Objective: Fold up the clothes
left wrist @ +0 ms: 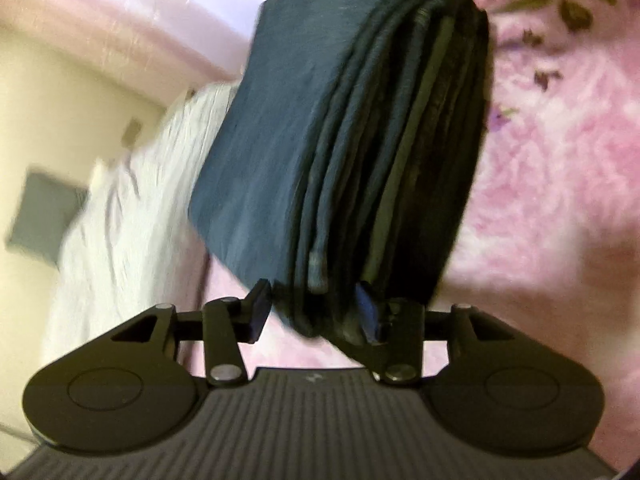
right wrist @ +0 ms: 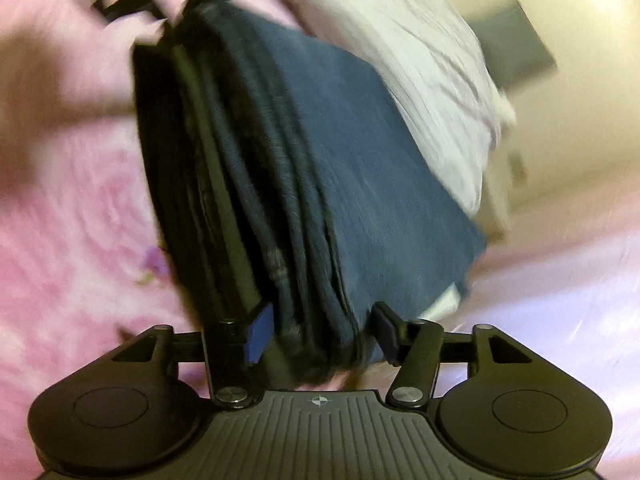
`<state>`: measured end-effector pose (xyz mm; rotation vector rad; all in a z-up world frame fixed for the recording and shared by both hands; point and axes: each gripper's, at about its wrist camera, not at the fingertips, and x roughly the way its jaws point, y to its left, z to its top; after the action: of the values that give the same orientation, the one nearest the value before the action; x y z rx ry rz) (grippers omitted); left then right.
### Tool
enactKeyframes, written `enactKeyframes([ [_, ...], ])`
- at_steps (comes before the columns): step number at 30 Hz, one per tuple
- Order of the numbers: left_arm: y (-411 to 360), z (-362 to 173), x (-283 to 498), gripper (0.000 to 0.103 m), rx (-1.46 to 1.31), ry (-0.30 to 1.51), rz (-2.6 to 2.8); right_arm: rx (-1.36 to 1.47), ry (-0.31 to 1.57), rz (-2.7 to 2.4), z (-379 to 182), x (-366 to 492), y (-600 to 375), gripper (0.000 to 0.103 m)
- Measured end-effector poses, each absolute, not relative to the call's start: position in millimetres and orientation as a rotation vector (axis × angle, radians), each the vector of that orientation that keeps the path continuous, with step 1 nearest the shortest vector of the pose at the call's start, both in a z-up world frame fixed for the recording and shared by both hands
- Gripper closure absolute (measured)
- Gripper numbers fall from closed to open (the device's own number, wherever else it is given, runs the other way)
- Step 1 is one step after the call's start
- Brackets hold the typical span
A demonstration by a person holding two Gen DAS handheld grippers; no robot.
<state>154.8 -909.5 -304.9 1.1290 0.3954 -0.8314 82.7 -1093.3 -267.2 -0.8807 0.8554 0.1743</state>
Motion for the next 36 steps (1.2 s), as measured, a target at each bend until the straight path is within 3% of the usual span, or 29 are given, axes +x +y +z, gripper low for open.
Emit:
enactKeyframes([
  [7,-898,-251,149,0.06,0.837,0.392,-0.787,0.006,0.881,-0.022,-212,79,-1169,0.043],
  [11,-925,-232,170,0.06,0.651,0.426,-0.832,0.496,0.848,-0.054,-215,86,-1214,0.043],
  [16,-957,-242,197,0.063,0.57,0.608,-0.855,0.969,0.813,-0.112,-237,86,-1250,0.043],
  [20,-955,-254,193,0.063,0.657,0.652,-0.873,1.13,0.785,-0.107,-249,70,-1250,0.043],
  [28,-962,-261,192,0.063,0.745,0.665,-0.895,1.11,0.727,-0.122,-272,67,-1243,0.043],
  [30,-964,-265,191,0.063,0.767,0.679,-0.905,1.125,0.704,-0.126,-278,69,-1242,0.036],
  [36,-968,-279,177,0.059,0.881,0.662,-0.913,1.189,0.635,-0.133,-293,70,-1245,0.035],
])
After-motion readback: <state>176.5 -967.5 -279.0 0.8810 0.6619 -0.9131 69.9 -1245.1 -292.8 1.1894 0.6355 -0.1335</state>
